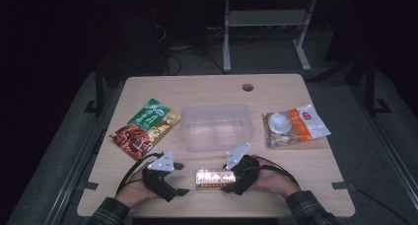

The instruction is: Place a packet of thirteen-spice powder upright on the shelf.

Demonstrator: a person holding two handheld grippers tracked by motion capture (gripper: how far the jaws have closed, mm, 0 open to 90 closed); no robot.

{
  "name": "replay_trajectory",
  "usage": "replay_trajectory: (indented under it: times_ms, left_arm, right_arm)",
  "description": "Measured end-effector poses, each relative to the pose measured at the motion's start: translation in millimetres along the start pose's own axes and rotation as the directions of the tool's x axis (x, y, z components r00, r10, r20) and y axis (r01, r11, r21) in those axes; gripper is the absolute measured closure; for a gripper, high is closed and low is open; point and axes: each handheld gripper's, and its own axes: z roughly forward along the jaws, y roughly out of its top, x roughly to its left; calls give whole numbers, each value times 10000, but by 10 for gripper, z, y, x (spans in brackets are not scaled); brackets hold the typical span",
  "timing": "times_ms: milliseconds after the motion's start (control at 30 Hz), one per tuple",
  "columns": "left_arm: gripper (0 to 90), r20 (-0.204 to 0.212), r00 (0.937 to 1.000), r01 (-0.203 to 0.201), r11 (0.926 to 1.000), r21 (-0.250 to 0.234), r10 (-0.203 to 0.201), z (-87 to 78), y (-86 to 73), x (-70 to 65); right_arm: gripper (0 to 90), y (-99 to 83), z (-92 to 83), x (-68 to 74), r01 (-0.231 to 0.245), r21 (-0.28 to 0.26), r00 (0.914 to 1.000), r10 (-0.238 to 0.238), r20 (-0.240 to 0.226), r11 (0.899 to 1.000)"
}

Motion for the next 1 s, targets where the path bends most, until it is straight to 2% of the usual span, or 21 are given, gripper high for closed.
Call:
replay_trajectory:
  times_ms: [100, 200, 333, 533, 600, 700, 733, 833, 867, 900, 967, 1000]
  left_arm:
    - [136, 5, 10000, 8, 10000, 1, -8, 1, 0, 2]
    - [136, 22, 10000, 9, 10000, 25, -9, 2, 0, -1]
    - [137, 36, 10000, -7, 10000, 51, 6, 4, -2, 0]
    - [137, 50, 10000, -55, 10000, 46, 54, -9, 0, 27]
    - [137, 66, 10000, -52, 10000, 4, 52, -12, 2, 34]
    - [136, 113, 9999, -103, 9999, -14, 103, -15, 4, 37]
    - [136, 134, 9998, -136, 9999, -40, 137, -19, 6, 40]
    - [135, 101, 9996, -272, 9995, -142, 273, -57, 34, 58]
    - [134, 163, 9997, -200, 9994, -280, 205, -74, 47, 62]
    - [133, 189, 9996, -191, 9987, -473, 201, -91, 59, 70]
    - [130, 247, 9994, -227, 9967, -785, 247, -135, 115, 91]
    - [127, 269, 9991, -311, 9959, -846, 335, -150, 137, 96]
  right_arm:
    - [241, -18, 6, 37, 358, -78, 9990, -355, 282, 9993]
    - [227, -23, 11, 52, 301, -95, 9991, -298, 285, 9995]
    - [303, -37, -4, 44, 251, -245, 9992, -243, 308, 9994]
    - [317, -49, -7, 40, 245, -367, 9989, -230, 404, 9990]
    - [319, -49, -11, 40, 170, -366, 9991, -156, 390, 9992]
    - [319, -62, -36, 5, -286, -458, 9996, 288, 40, 9985]
    - [319, -67, -56, -3, -331, -491, 9994, 334, 52, 9982]
    - [320, -60, -153, 0, -712, -835, 9975, 708, -76, 9940]
    - [320, -57, -192, 6, -779, -955, 9970, 773, -110, 9924]
    - [320, -49, -226, 4, -719, -1246, 9974, 706, -148, 9896]
    - [320, -36, -306, 27, -747, -1487, 9972, 732, -155, 9861]
    - [320, -26, -361, 51, -813, -1729, 9965, 769, -321, 9816]
